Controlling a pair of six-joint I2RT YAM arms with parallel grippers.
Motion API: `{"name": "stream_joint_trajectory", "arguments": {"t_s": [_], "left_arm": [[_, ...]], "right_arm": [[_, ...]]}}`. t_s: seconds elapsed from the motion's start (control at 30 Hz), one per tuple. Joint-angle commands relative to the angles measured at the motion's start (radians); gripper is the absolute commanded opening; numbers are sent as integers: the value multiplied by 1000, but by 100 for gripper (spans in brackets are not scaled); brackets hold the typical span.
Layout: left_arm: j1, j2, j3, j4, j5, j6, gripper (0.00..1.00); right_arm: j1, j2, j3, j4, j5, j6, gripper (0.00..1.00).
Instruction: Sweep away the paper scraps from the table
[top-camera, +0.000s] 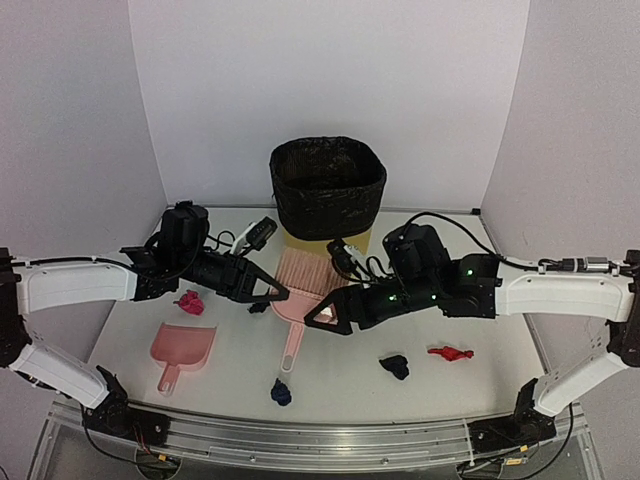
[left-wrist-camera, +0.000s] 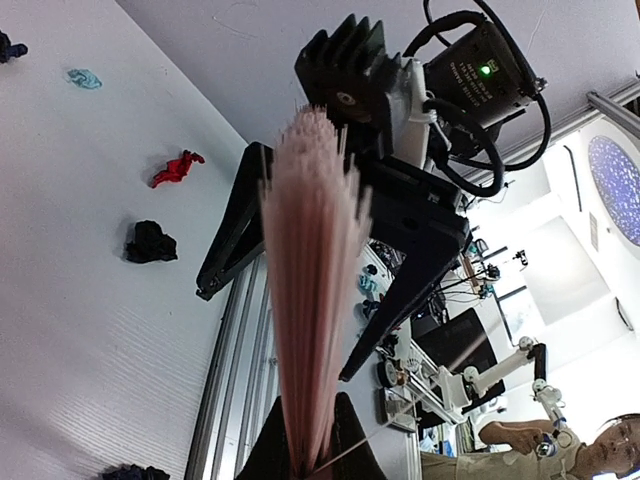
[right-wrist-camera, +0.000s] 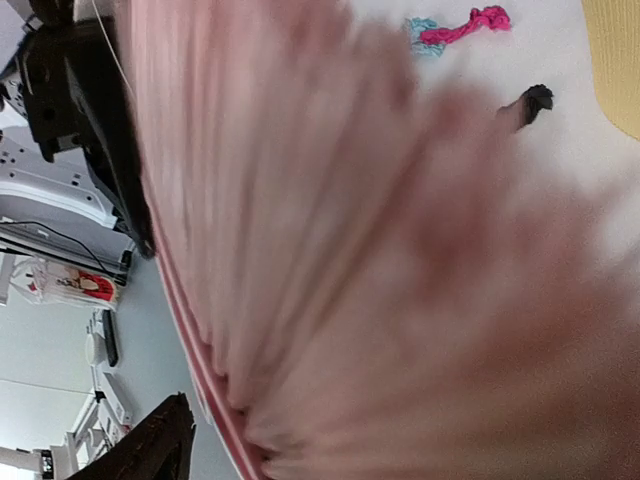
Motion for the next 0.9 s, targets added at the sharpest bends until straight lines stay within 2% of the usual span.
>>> {"name": "stream_joint_trajectory", "arguments": {"t_s": [0.0, 0.1, 0.3, 0.43, 0.5, 0.53, 0.57, 0.63, 0.67, 0.7, 0.77, 0.87], "left_arm": [[1, 25, 50, 29, 86, 5, 0], [1, 34, 52, 44, 97, 4, 0], [1, 54, 69, 53, 90, 1, 0], [1, 68, 86, 65, 85, -5, 0], [1, 75, 93, 81, 88, -13, 3], [1, 77, 96, 89, 87, -19, 11], [1, 78, 98, 97, 83, -25, 23], [1, 72, 96, 125, 77, -42, 61], [1, 66, 90, 144, 73, -55, 74], [1, 58, 82, 162, 61, -70, 83], [1, 28, 63, 163, 14, -77, 92], [1, -22, 19, 185, -87, -83, 99]], "right_arm": [[1, -16, -3, 182, -119, 21, 74], [1, -6, 6, 205, -150, 43, 64], [2, 4, 23, 207, -196, 56, 35], [1, 4, 26, 206, -213, 55, 22], [1, 5, 27, 206, -210, 55, 5], [1, 3, 26, 206, -199, 57, 0], [1, -2, 23, 206, -183, 59, 0], [2, -22, 14, 206, -141, 56, 0], [1, -35, 7, 207, -109, 56, 0], [-1, -52, -1, 207, -79, 54, 0], [0, -97, -21, 215, 1, 52, 0], [-1, -162, -66, 267, 130, 71, 0]]}}
